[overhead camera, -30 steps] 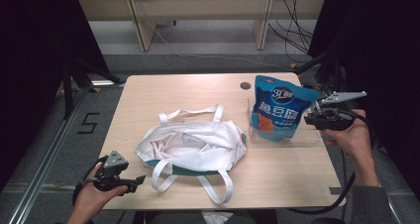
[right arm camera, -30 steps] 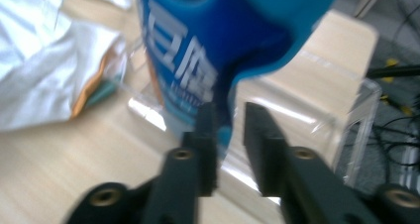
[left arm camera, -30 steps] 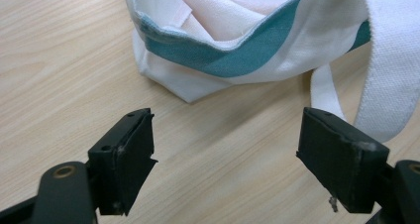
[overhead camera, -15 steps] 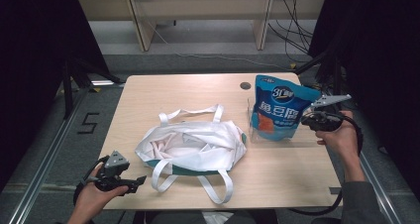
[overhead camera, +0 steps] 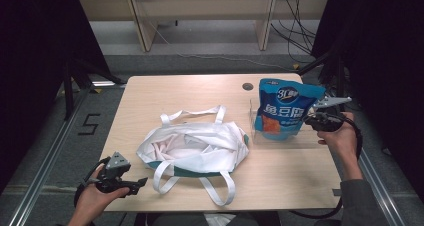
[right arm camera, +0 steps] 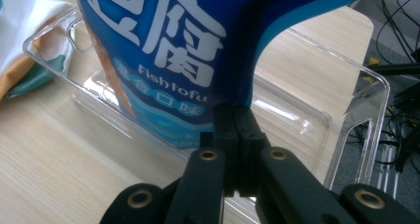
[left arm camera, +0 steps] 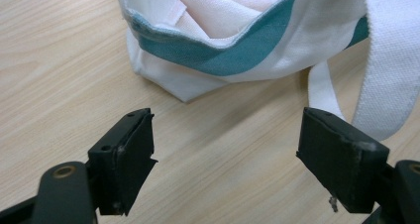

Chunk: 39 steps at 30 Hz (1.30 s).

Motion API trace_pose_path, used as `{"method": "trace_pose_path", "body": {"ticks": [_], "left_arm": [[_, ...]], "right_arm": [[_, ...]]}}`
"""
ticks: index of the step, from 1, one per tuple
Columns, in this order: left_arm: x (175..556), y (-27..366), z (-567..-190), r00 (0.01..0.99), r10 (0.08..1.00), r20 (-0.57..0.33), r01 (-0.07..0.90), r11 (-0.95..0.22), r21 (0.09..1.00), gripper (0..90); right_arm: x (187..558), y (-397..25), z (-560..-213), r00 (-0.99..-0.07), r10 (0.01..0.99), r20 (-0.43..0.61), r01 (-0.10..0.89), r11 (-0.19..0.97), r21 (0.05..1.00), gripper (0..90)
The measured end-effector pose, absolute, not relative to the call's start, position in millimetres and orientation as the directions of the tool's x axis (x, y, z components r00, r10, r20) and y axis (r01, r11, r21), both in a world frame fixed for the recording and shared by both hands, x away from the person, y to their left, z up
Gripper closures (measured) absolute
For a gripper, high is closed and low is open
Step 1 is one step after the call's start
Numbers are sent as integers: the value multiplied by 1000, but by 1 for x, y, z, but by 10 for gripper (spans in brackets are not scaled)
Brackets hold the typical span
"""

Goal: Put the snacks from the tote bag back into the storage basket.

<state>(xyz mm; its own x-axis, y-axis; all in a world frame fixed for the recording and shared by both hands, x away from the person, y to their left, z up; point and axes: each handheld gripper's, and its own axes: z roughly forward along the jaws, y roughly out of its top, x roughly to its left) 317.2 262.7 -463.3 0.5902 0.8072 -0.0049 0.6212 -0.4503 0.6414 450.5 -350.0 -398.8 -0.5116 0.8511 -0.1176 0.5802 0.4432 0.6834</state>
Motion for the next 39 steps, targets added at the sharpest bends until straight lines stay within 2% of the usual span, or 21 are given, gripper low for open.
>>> {"method": "trace_pose_path", "body": {"ticks": [5,7,11,12,13,16,19,20,22,26,28,30,31,32,33,34,35,36,37,39], "left_arm": [[317,263,-463,590,807,-3,617,-448,646,210],[317,263,-463,589,808,-1,617,-449,646,210],[316,263,-464,581,814,-4,620,-440,649,208],[316,264,-464,579,815,-1,623,-441,646,206],[316,264,-464,576,818,2,621,-439,650,204],[317,266,-463,582,813,15,615,-452,646,202],[317,265,-463,582,813,14,614,-451,647,202],[317,265,-463,581,814,14,614,-450,648,202],[316,264,-464,571,821,-1,620,-431,655,203],[316,265,-463,578,816,15,612,-446,653,202],[317,265,-463,583,812,18,612,-454,648,202],[316,265,-463,577,817,12,617,-446,649,202],[317,266,-463,586,810,21,610,-458,646,202],[317,266,-463,584,812,19,612,-455,647,202],[316,265,-464,576,818,18,611,-444,655,202],[316,265,-463,575,818,22,612,-449,651,202],[316,265,-463,579,815,15,613,-448,651,202],[316,265,-463,580,814,14,613,-448,651,202],[316,265,-463,580,815,14,613,-447,652,202],[316,265,-463,580,814,15,611,-447,653,202]], "right_arm": [[444,-349,-401,-502,855,-127,577,441,688,762],[441,-347,-400,-462,880,-112,594,400,698,705],[435,-343,-395,-450,886,-112,594,390,703,622],[431,-340,-395,-422,902,-88,607,353,712,611],[431,-341,-394,-442,889,-123,579,387,718,591],[422,-336,-392,-415,904,-97,596,351,722,530],[416,-334,-391,-424,903,-70,585,332,740,517],[412,-330,-389,-398,917,-15,620,281,733,517],[411,-328,-392,-408,912,-29,584,285,760,499],[409,-320,-393,-420,908,5,600,273,752,465],[411,-319,-396,-462,886,-35,559,322,764,457],[408,-310,-396,-447,894,4,584,289,758,451],[408,-310,-396,-468,884,-25,567,322,758,446],[406,-306,-395,-457,890,-3,591,306,746,439],[407,-305,-396,-478,878,-27,561,329,760,438],[405,-301,-394,-479,878,1,587,320,744,436],[407,-300,-396,-503,864,-36,540,346,767,432],[404,-296,-394,-491,871,8,581,320,749,426],[405,-295,-395,-514,857,-17,547,343,764,419],[401,-287,-395,-499,866,38,591,308,745,409]]}}
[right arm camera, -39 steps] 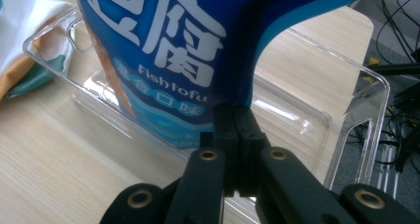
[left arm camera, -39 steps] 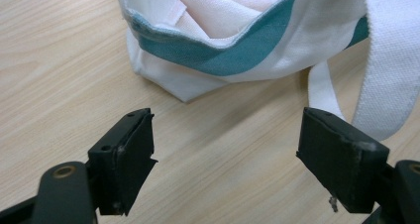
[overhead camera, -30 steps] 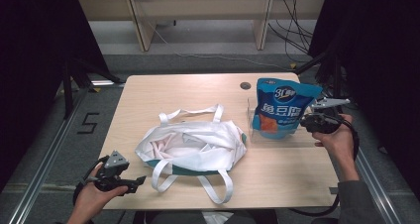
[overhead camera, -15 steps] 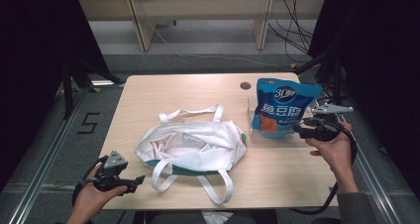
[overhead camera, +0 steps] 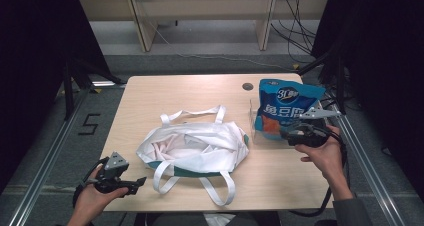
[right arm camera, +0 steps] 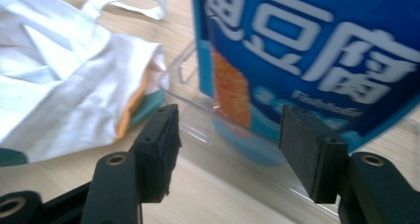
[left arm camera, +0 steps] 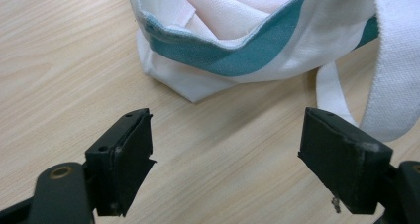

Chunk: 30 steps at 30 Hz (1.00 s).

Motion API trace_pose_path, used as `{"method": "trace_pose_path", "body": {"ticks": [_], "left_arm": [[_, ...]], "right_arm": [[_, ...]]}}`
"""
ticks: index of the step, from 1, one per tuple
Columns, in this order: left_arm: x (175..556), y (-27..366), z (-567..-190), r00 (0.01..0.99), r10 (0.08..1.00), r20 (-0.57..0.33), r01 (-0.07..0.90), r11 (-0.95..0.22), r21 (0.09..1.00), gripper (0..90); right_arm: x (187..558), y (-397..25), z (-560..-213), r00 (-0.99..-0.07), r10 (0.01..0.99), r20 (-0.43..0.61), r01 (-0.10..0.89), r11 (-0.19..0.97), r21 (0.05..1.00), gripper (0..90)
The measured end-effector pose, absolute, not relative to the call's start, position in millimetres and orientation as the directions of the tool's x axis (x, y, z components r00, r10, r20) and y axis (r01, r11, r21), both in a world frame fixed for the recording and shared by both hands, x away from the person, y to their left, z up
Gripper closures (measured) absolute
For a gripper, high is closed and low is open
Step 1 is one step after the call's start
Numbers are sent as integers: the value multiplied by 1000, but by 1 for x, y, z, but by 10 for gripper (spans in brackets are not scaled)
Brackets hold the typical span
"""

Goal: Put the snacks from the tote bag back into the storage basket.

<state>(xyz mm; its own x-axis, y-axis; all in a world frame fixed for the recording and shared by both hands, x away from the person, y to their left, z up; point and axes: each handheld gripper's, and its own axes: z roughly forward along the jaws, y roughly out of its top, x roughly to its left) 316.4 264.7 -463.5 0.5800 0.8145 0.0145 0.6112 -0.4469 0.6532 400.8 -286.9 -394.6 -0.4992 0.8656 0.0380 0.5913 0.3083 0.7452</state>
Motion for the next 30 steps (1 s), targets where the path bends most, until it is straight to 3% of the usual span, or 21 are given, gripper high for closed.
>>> {"method": "trace_pose_path", "body": {"ticks": [5,30], "left_arm": [[316,264,-464,572,820,6,618,-436,654,202],[316,264,-464,574,819,5,619,-437,653,202]], "right_arm": [[402,-280,-399,-566,824,-8,529,371,763,407],[387,-247,-415,-635,772,21,536,421,731,377]]}}
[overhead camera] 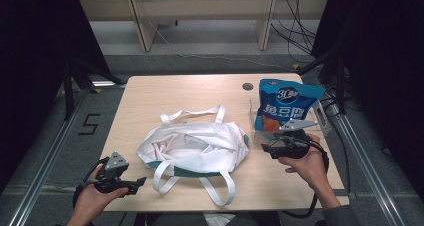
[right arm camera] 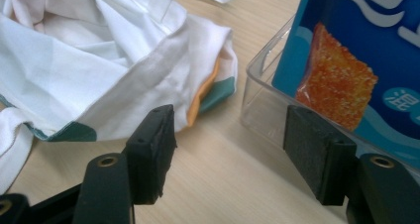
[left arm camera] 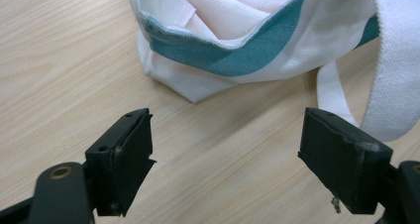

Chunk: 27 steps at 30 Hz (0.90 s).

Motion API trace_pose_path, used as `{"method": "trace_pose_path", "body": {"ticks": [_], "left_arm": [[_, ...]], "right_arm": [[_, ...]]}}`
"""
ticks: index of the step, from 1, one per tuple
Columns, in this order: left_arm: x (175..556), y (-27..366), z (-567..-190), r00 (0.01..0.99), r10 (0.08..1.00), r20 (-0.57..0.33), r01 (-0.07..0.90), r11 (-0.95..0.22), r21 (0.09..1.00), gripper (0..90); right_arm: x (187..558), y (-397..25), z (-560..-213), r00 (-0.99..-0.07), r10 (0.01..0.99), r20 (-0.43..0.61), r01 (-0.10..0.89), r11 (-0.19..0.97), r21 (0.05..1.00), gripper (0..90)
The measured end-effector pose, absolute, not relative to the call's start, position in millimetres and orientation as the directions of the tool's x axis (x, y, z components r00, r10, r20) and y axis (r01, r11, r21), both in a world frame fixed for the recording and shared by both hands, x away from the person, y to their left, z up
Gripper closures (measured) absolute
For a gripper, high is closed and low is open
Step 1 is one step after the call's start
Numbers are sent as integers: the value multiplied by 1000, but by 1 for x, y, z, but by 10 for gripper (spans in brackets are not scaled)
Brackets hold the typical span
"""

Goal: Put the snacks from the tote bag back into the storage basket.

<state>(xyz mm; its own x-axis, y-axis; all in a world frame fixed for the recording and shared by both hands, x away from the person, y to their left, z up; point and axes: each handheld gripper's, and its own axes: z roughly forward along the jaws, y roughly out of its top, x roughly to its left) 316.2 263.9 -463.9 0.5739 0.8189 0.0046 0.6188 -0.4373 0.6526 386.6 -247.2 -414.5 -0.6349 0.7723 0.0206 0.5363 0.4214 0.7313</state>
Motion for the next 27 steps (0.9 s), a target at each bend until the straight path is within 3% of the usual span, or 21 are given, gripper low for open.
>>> {"method": "trace_pose_path", "body": {"ticks": [20,27], "left_arm": [[315,265,-464,576,818,9,618,-442,650,202],[315,265,-464,577,817,10,618,-445,649,202]], "right_arm": [[375,-243,-428,-680,733,11,503,455,735,353],[364,-244,-436,-682,729,58,514,422,747,333]]}}
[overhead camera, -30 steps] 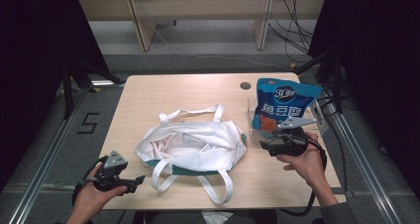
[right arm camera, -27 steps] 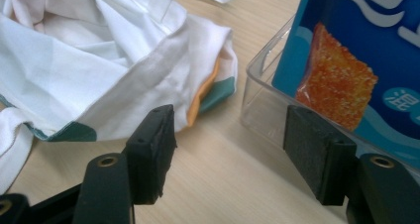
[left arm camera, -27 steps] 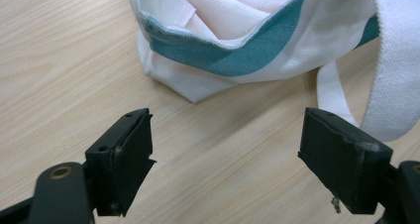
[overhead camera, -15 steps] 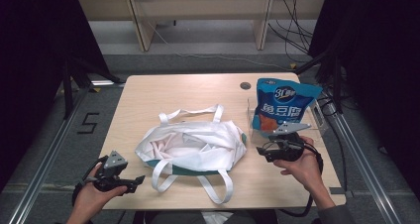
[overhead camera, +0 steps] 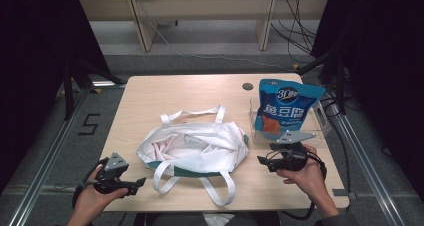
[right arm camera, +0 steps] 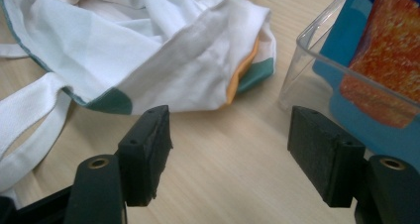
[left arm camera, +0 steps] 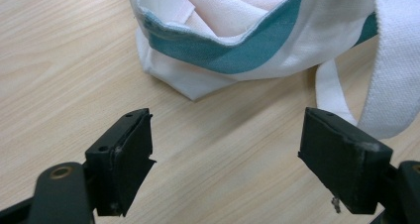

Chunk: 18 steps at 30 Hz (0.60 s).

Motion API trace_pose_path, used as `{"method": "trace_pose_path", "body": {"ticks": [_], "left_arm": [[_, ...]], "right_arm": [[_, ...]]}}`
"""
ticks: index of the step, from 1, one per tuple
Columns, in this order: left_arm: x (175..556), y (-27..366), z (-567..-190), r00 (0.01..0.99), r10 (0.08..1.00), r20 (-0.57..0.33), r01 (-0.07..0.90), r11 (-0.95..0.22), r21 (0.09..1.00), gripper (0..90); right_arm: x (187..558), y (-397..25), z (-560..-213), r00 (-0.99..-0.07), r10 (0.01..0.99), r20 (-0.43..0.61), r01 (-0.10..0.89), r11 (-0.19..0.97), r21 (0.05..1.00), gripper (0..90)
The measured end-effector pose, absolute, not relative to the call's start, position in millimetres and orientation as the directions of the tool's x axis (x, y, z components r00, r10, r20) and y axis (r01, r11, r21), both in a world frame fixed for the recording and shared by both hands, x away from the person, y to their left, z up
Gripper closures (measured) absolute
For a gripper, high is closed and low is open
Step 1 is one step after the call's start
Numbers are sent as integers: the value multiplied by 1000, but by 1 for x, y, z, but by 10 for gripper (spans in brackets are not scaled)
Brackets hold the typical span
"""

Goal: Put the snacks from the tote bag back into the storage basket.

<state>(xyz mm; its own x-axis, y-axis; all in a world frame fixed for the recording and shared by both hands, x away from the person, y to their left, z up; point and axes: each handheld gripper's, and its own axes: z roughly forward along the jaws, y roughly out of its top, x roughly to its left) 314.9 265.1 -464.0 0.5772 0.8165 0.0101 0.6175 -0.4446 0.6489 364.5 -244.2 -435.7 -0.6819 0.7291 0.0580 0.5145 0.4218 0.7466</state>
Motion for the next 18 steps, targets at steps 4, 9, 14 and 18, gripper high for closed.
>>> {"method": "trace_pose_path", "body": {"ticks": [4,9,14,18], "left_arm": [[315,263,-465,562,827,6,621,-427,658,202],[315,265,-464,581,814,17,612,-450,651,202],[315,262,-466,588,808,18,614,-461,640,202],[315,263,-466,577,817,5,621,-443,647,202]], "right_arm": [[359,-246,-439,-683,724,103,543,408,734,304],[354,-249,-443,-682,722,117,556,407,724,286],[348,-252,-447,-687,718,112,551,414,724,276],[342,-254,-451,-673,731,112,569,415,710,263]]}}
